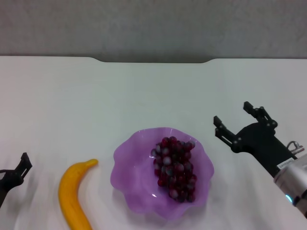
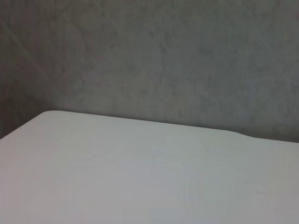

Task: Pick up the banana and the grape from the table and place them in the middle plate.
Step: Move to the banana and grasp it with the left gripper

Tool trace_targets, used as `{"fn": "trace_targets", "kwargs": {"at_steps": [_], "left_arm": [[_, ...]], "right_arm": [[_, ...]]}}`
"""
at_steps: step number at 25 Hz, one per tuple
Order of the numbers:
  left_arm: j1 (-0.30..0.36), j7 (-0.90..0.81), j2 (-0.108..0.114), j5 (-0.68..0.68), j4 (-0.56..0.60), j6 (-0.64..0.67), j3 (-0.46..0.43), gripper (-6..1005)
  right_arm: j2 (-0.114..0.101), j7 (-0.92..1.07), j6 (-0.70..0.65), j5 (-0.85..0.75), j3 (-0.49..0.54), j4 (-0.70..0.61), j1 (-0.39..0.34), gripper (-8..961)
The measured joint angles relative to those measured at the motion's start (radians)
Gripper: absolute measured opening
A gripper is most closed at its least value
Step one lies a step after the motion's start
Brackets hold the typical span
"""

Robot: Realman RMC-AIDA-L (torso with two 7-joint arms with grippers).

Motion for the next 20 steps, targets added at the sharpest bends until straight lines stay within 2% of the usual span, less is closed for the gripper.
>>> {"fn": "trace_targets", "kwargs": {"at_steps": [14,20], "left_arm": [[0.0,-0.009,-0.002,0.005,-0.007,0.006,0.003,882],[0.023,-0.001,0.002,0.009,-0.033,0.093,0.037,881]], "right_arm": [[0.004,0.032,-0.05,0.057,-0.015,-0.165,0.048,890],[0.003,0.047,-0.073,0.063,-0.013,-0.189,0.047,884]]}}
